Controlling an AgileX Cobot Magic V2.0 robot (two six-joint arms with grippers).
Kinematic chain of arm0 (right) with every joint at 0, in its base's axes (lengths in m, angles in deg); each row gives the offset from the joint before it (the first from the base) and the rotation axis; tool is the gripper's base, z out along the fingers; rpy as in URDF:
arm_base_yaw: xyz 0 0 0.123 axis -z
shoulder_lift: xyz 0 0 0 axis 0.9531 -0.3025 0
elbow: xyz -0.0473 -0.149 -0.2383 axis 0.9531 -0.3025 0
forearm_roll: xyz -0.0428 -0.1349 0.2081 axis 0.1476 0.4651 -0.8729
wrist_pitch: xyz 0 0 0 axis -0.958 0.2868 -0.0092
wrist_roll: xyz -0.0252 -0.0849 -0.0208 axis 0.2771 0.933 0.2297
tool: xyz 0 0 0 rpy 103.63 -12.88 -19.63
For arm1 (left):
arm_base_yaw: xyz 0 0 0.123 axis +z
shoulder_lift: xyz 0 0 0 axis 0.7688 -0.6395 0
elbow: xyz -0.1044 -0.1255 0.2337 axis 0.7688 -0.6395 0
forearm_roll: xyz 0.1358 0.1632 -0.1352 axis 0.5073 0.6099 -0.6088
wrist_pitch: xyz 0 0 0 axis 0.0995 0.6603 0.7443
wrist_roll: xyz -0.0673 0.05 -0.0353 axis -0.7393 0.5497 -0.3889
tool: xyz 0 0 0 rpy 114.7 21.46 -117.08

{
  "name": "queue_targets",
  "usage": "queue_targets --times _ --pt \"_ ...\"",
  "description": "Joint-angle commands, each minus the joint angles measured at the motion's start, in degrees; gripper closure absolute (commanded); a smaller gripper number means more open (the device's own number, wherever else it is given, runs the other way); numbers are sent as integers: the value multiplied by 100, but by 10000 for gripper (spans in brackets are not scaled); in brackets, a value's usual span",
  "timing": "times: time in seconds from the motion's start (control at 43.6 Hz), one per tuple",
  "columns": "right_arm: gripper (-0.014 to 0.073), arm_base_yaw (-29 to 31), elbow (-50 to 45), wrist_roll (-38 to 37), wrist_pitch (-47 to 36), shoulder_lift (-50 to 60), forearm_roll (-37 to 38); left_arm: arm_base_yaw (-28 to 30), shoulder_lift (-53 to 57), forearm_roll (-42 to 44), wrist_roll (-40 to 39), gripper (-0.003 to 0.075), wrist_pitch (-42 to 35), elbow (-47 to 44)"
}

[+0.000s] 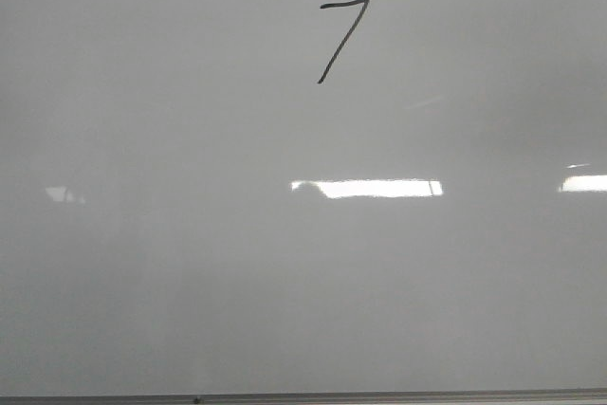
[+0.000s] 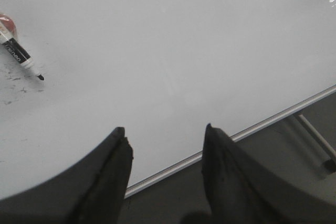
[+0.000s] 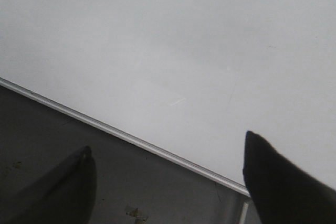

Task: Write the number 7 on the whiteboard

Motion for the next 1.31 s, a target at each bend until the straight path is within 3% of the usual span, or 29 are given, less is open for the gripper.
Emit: queue_targets --times 0.0,0.115,0.344,0.436,0.62,0.757,0.918,1.078,1.285 --pt "-1 29 121 -28 -411 -37 87 -26 15 59 -310 463 -386 114" --pt "-1 29 121 -28 -411 -37 87 -26 15 341 -718 494 -437 114" --pt "29 29 121 -28 -283 -37 87 -26 15 381 -721 501 -440 114" --pt "160 29 121 -28 -257 -37 87 -26 15 381 -721 501 -440 114" --pt "535 29 121 -28 -257 -37 87 -26 15 381 -721 501 -440 114" --pt "717 29 121 -28 -257 -37 87 -26 15 381 -721 501 -440 114" --pt "711 29 121 -28 -268 -37 87 -26 15 381 -721 524 -440 114" --pt "711 29 121 -28 -249 -37 87 -26 15 370 -721 738 -438 114" --pt "711 29 121 -28 -249 -37 87 -26 15 370 -721 741 -428 114"
